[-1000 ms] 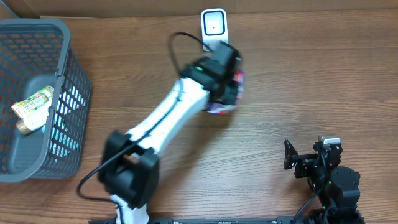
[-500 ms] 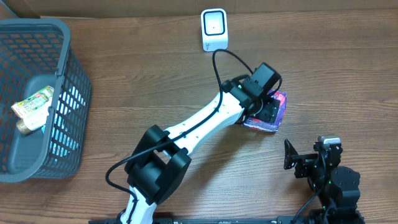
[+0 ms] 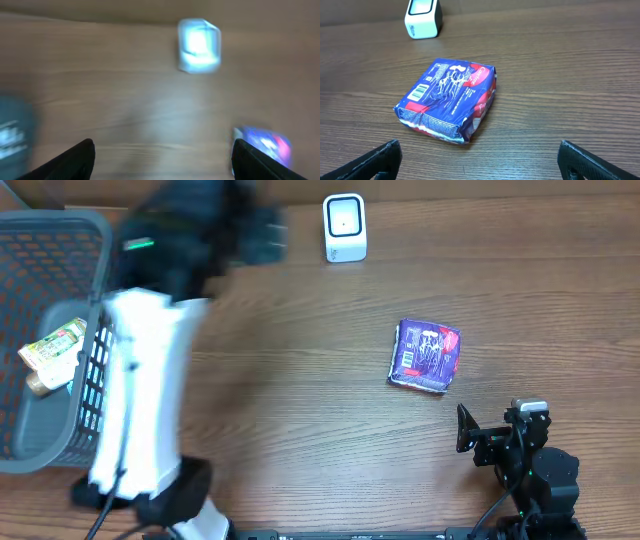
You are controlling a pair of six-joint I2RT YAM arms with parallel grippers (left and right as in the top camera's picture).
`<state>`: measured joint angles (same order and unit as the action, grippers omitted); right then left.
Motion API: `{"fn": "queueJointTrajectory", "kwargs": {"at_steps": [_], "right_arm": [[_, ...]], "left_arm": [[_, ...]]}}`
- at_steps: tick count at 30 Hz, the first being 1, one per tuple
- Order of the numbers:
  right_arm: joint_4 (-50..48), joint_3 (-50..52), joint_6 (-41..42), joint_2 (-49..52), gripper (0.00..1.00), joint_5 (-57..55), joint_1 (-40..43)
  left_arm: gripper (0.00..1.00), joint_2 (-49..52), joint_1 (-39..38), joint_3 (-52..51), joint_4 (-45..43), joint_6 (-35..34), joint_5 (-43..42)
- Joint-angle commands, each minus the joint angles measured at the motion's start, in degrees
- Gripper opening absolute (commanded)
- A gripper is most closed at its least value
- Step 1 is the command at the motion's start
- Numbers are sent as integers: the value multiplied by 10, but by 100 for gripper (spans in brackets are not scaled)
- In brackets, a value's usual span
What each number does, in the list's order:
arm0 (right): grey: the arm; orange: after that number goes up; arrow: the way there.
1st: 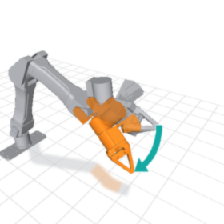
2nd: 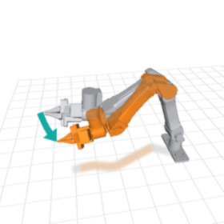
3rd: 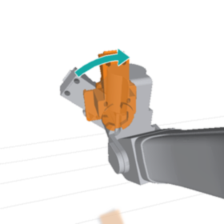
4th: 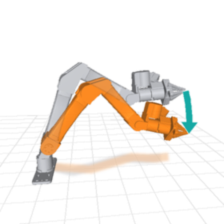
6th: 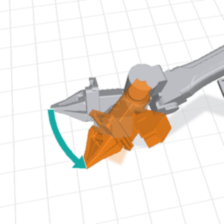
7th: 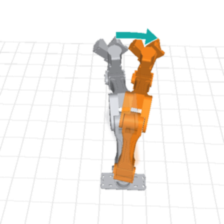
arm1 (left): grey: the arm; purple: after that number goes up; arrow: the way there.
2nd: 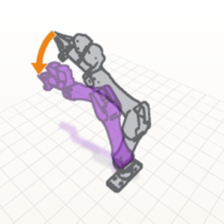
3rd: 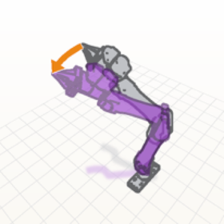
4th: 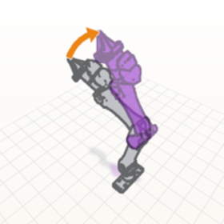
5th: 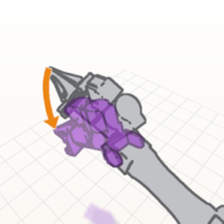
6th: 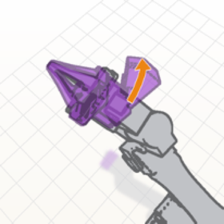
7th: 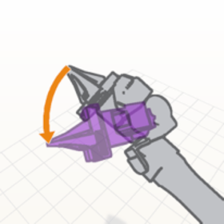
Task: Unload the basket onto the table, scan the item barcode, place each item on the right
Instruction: 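Grasp the green wet-wipe pack in the basket with the left gripper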
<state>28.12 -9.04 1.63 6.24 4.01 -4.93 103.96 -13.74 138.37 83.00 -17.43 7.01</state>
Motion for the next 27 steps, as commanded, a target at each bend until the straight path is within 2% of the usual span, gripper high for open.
{"fn": "queueJointTrajectory", "kwargs": {"at_steps": [1, 4, 7, 8, 11, 12, 15, 17, 19, 22, 25, 27], "right_arm": [[-3, -12, -2, -1, 100, -5, -3], [-3, -12, -2, -1, 100, -5, -3], [-3, -12, -2, -1, 100, -5, -3], [-3, -12, -2, -1, 100, -5, -3], [-3, -12, -2, -1, 100, -5, -3], [-3, -12, -2, -1, 100, -5, -3], [-3, -12, -2, -1, 100, -5, -3], [-3, -12, -2, -1, 100, -5, -3], [-3, -12, -2, -1, 100, -5, -3], [-3, -12, -2, -1, 100, -5, -3], [-3, -12, -2, -1, 100, -5, -3], [-3, -12, -2, -1, 100, -5, -3]], "left_arm": [[79, -44, 140, 13, 46, -10, 22], [75, -40, 264, 3, 77, -37, 22], [73, -38, 386, -39, 58, -51, -11], [73, -38, 437, -71, 40, -51, -37], [74, -38, 501, -153, 18, -55, -65], [76, -38, 531, -225, -18, -56, -87], [78, -38, 549, -325, -66, -76, -113], [79, -38, 550, -415, -128, -81, -93], [81, -38, 550, -461, -162, -80, -83], [83, -38, 550, -535, -229, -42, -68], [85, -38, 550, -579, -255, -11, -31], [90, -38, 550, -610, -283, 16, -8]]}}
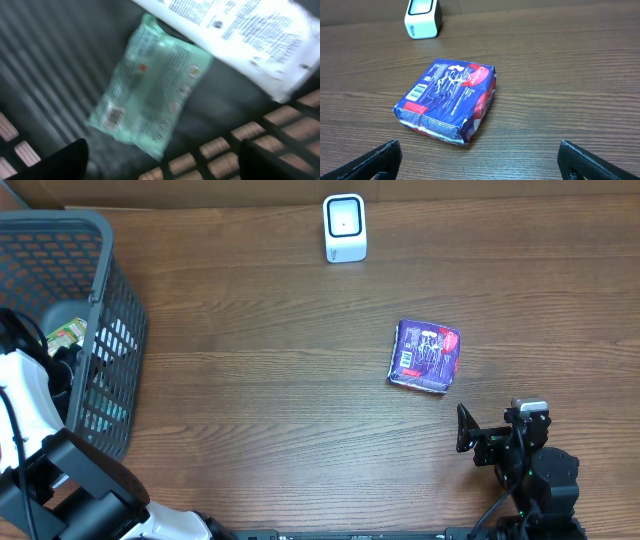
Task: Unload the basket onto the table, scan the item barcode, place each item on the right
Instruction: 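Grasp the green wet-wipe pack in the basket with the left gripper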
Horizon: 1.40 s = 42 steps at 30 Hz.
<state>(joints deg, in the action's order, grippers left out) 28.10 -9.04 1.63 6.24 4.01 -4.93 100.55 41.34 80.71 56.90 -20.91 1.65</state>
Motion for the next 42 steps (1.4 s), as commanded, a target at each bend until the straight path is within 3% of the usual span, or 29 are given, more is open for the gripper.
{"fn": "queueJointTrajectory", "kwargs": {"at_steps": [1, 3, 10, 14, 16, 19, 21, 22, 27, 34, 38, 42], "right_arm": [[-3, -12, -2, -1, 100, -5, -3], [-3, -12, -2, -1, 100, -5, -3], [-3, -12, -2, -1, 100, -5, -3], [-3, -12, -2, -1, 100, -5, -3], [-3, -12, -2, -1, 100, -5, -3], [-3, -12, -2, -1, 100, -5, -3], [-3, -12, -2, -1, 100, -5, -3], [-3, -12, -2, -1, 100, -5, -3], [-3, -12, -2, -1, 100, -5, -3], [-3, -12, -2, -1, 100, -5, -3], [-3, -12, -2, -1, 100, -5, -3], [-3, -12, -2, -1, 100, -5, -3]], "left_arm": [[93, -4, -1, -45, -38, 67, 43], [98, -4, -1, -62, -57, 86, 38], [99, -3, -1, -141, -168, 170, 49], [91, 13, -1, -176, -230, 195, 46], [77, 38, -1, -177, -239, 195, 43], [29, 57, -1, -177, -240, 194, 38], [9, 59, -1, -177, -240, 192, 39], [4, 59, -1, -176, -240, 192, 39], [4, 46, -2, -127, -207, 191, 5], [4, 1, -22, 139, -50, 130, -173], [4, -28, -70, 293, 68, 119, -214], [4, -65, -145, 320, 105, 130, -220]]}}
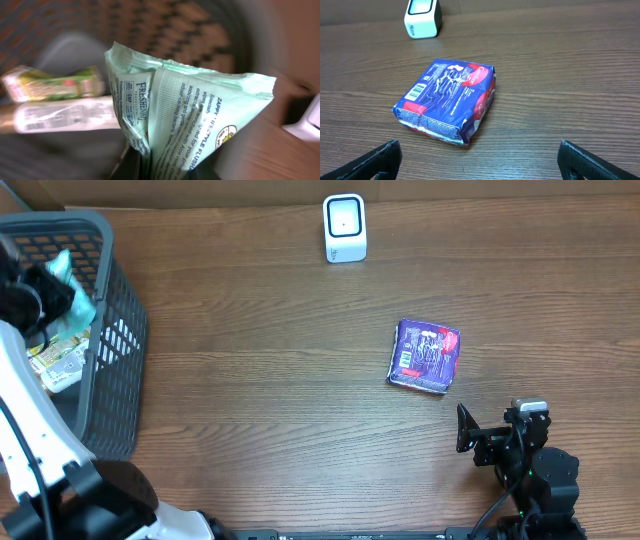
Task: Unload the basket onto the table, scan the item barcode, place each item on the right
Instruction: 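Grasp the green wet-wipe pack in the basket with the left gripper, then place the green wet-wipe pack left of the purple pack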
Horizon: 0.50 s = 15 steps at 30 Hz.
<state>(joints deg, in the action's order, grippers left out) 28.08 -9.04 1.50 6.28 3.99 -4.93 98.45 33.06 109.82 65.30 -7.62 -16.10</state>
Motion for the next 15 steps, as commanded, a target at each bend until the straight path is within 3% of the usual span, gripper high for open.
{"fn": "queueJointTrajectory", "kwargs": {"at_steps": [1, 5, 9, 15], "right_arm": [[-3, -12, -1, -2, 100, -5, -3], [-3, -12, -1, -2, 100, -5, -3], [-3, -12, -1, -2, 100, -5, -3], [-3, -12, -1, -2, 100, -5, -3]], "left_arm": [[4, -56, -94, 28, 34, 5, -40], [4, -66, -284, 18, 115, 8, 52], [4, -56, -420, -44, 94, -23, 95], [4, -48, -473, -79, 62, -42, 90]]}}
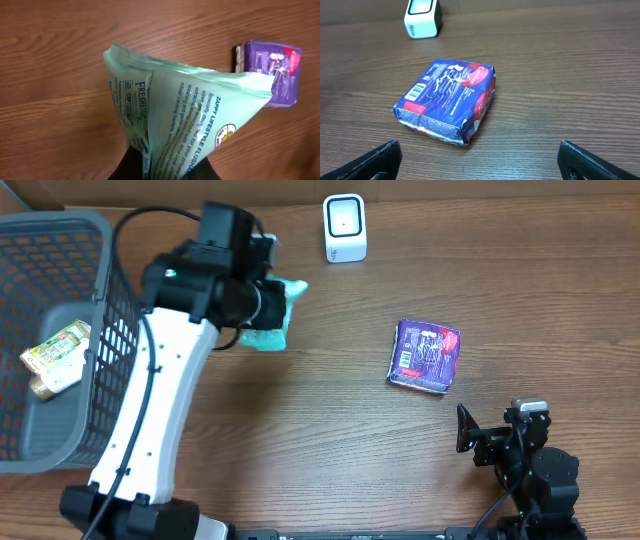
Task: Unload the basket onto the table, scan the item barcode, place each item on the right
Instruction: 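Place the green wet-wipe pack left of the purple pack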
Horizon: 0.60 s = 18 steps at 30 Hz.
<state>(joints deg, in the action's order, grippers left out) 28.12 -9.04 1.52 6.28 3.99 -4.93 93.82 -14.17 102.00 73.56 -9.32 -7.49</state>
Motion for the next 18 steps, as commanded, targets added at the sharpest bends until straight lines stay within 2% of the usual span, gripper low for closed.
{"fn": "queueJointTrajectory", "kwargs": {"at_steps": [1, 4, 7, 13, 18], "right_arm": [[-3, -12, -1, -2, 100, -5, -3], [-3, -12, -1, -2, 100, -5, -3], [-3, -12, -1, -2, 100, -5, -3], [-3, -12, -1, -2, 100, -5, -3], [-3, -12, -1, -2, 100, -5, -3]], "left_arm": [[4, -1, -2, -1, -28, -25, -15], [4, 0, -14, -6, -36, -28, -22], [4, 12, -45, -53, -66, -50, -13], [4, 63, -116, -206, -223, -161, -13], [5, 145, -177, -248, -326, -171, -14]]}}
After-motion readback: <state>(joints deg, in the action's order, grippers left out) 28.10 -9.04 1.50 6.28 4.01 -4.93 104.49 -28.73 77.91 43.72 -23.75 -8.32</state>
